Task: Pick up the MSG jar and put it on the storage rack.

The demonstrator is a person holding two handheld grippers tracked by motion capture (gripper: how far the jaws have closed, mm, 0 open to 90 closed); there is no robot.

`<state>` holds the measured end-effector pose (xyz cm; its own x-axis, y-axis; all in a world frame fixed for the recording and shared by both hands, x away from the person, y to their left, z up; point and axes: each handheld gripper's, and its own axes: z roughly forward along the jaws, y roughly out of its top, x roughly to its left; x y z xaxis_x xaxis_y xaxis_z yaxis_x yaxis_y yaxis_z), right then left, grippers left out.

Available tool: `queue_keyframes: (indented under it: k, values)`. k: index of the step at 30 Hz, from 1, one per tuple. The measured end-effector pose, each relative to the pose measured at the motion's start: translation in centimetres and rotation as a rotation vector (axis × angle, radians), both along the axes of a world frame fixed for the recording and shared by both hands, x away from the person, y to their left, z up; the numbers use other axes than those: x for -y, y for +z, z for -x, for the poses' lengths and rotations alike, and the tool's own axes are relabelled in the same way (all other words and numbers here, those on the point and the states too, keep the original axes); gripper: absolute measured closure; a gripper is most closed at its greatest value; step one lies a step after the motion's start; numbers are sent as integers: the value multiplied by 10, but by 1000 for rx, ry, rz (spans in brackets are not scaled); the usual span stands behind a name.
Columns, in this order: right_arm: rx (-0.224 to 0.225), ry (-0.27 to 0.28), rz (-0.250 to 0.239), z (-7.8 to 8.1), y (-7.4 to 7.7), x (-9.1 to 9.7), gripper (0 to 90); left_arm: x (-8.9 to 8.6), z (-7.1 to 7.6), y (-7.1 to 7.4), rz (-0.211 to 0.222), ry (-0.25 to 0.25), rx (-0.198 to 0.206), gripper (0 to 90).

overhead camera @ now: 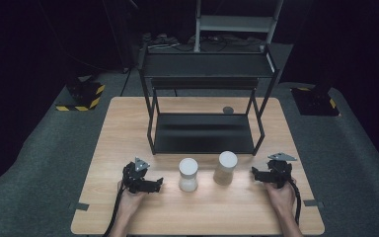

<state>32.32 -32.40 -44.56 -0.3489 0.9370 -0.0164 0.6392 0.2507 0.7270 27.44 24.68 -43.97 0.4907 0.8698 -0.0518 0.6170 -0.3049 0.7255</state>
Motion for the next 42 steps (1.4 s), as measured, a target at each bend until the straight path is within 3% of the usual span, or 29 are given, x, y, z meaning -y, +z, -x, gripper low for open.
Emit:
queue_keyframes:
  k: [5,10,19,27,33,42]
  values:
    - [0,0,0,0,0,0,37,0,8,1,40,-99,21,4]
    - [0,0,0,0,0,0,37,10,13,-1,79,-165,38,6]
    - [0,0,0,0,0,0,38,32,11,-3,101,-224,72,20]
    - [0,0,1,0,0,0,38,47,5,-4,125,-246,93,50]
    - [0,0,1,0,0,0,38,54,3,-7,156,-233,100,83]
    - [0,0,1,0,0,0,38,67,5,-3,146,-207,130,132]
